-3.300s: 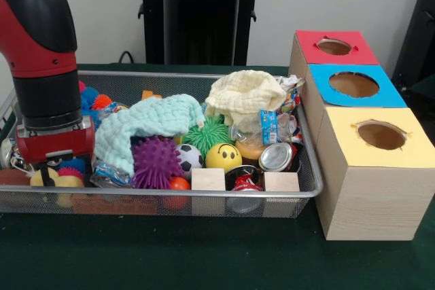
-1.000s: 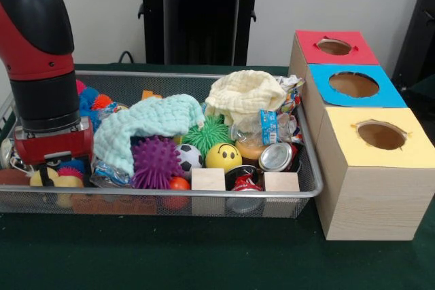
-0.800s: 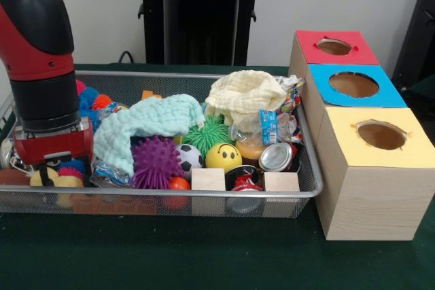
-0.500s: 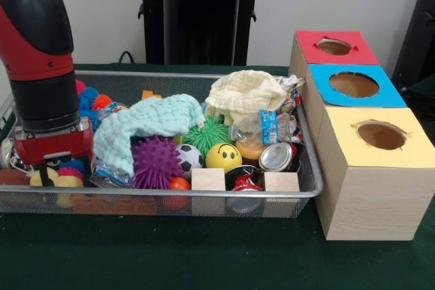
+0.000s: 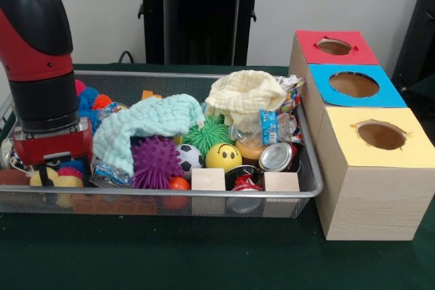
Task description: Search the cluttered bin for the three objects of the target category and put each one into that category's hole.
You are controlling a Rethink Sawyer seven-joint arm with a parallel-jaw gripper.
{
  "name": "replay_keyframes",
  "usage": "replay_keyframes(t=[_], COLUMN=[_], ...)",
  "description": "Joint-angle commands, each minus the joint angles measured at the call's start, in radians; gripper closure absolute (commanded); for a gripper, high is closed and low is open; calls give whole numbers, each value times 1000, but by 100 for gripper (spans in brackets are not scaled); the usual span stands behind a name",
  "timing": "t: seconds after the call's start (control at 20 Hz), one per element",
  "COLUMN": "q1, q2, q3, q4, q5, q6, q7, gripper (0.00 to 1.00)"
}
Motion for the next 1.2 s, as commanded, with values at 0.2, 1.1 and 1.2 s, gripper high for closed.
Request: replay_keyframes(t=[0.2,1.1,1.2], q1=[8,9,9], q2=[105,103,102], q3=[-53,-94,-97], q4=[-122,-123,-124], q5=[-70,-80,-80], q6=[45,72,77], q7=[-315,-284,-284], gripper=[0,0,0])
